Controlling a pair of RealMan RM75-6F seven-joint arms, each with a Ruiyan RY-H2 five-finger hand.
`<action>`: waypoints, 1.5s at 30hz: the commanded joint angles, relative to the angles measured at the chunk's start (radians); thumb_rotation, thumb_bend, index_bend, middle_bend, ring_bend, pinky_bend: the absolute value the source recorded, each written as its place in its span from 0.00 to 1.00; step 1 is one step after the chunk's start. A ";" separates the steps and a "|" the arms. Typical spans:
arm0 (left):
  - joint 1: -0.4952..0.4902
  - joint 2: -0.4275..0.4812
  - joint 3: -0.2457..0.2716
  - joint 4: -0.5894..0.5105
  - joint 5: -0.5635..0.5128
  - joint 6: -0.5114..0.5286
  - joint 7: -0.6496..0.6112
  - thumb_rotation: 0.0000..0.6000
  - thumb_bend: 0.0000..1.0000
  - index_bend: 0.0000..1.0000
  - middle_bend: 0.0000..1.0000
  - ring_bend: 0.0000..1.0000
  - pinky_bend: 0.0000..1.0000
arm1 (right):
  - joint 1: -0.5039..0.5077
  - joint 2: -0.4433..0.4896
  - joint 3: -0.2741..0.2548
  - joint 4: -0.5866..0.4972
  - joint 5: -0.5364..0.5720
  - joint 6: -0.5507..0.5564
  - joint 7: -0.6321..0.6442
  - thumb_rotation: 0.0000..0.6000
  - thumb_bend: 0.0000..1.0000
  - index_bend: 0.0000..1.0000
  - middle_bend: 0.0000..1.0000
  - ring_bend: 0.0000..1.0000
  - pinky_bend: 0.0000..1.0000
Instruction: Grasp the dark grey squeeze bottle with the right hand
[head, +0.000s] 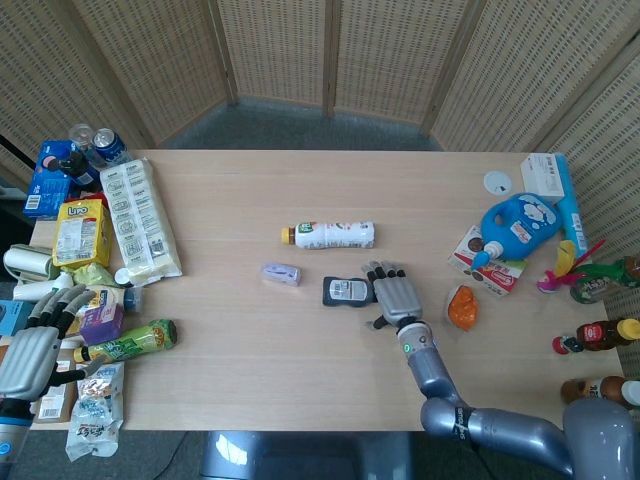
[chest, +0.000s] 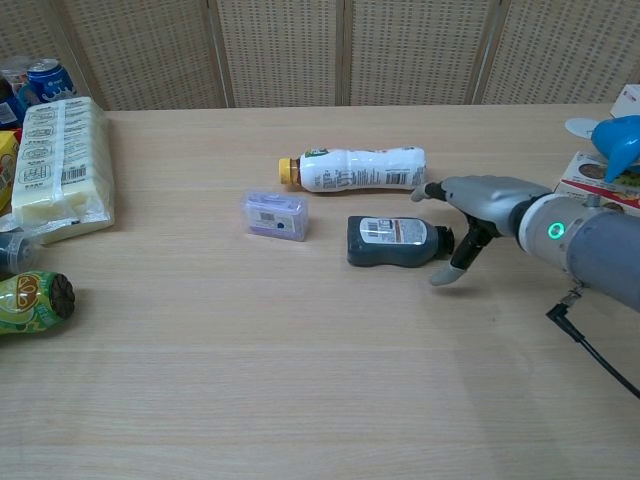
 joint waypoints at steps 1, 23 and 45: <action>0.001 0.000 0.001 0.004 -0.001 0.001 -0.004 1.00 0.26 0.13 0.09 0.00 0.00 | 0.025 -0.024 0.002 0.033 0.036 -0.022 -0.013 0.93 0.03 0.00 0.00 0.00 0.00; 0.005 -0.015 0.003 0.045 -0.015 -0.005 -0.038 1.00 0.26 0.13 0.09 0.00 0.00 | 0.120 -0.101 0.013 0.132 0.097 -0.023 -0.040 1.00 0.05 0.26 0.42 0.20 0.44; -0.001 -0.027 0.004 0.054 -0.025 -0.023 -0.037 1.00 0.26 0.13 0.09 0.00 0.00 | 0.065 0.034 0.008 -0.070 0.083 0.067 -0.001 1.00 0.09 0.59 0.79 0.60 0.87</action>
